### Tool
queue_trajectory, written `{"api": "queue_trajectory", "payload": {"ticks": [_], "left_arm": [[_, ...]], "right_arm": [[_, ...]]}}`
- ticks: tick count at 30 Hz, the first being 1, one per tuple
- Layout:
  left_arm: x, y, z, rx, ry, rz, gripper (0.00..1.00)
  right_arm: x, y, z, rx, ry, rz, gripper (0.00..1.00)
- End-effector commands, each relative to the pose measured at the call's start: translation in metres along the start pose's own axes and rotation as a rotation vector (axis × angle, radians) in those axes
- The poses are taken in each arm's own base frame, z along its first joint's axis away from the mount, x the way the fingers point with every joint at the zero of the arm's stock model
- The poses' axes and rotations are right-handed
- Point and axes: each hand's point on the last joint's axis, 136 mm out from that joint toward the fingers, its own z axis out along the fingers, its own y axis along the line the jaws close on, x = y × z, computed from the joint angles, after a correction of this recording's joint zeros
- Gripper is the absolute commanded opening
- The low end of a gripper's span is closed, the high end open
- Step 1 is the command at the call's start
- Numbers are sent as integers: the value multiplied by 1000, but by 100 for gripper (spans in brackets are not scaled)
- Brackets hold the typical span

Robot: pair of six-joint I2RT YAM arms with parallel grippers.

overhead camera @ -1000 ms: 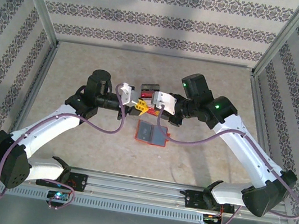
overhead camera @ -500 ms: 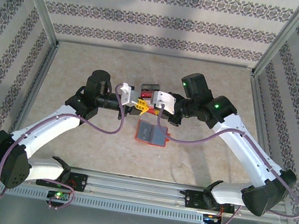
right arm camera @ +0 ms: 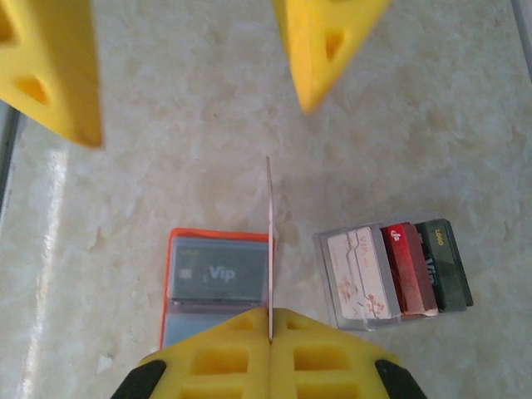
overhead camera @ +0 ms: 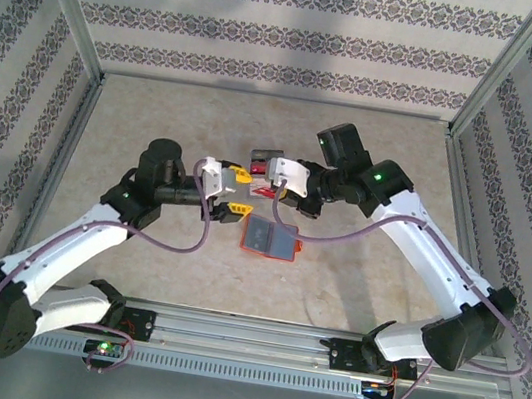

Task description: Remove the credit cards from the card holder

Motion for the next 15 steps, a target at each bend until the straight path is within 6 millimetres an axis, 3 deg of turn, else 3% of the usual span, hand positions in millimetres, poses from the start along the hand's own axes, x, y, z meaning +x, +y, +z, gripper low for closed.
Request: {"api": "queue_trajectory", "payload": {"ticks": [1,7,15], "left_arm": [[16,4,-13,-121,65,-43,68],[39,9,-45,-326,115,-115,87],[61,18,-75,-532,125,-226,98]], "right_arm": [[8,-12,1,15,60,-37,0],[17,-36,17,23,141,-62,0],[27,-64,49,-10,217,-76,0]]}}
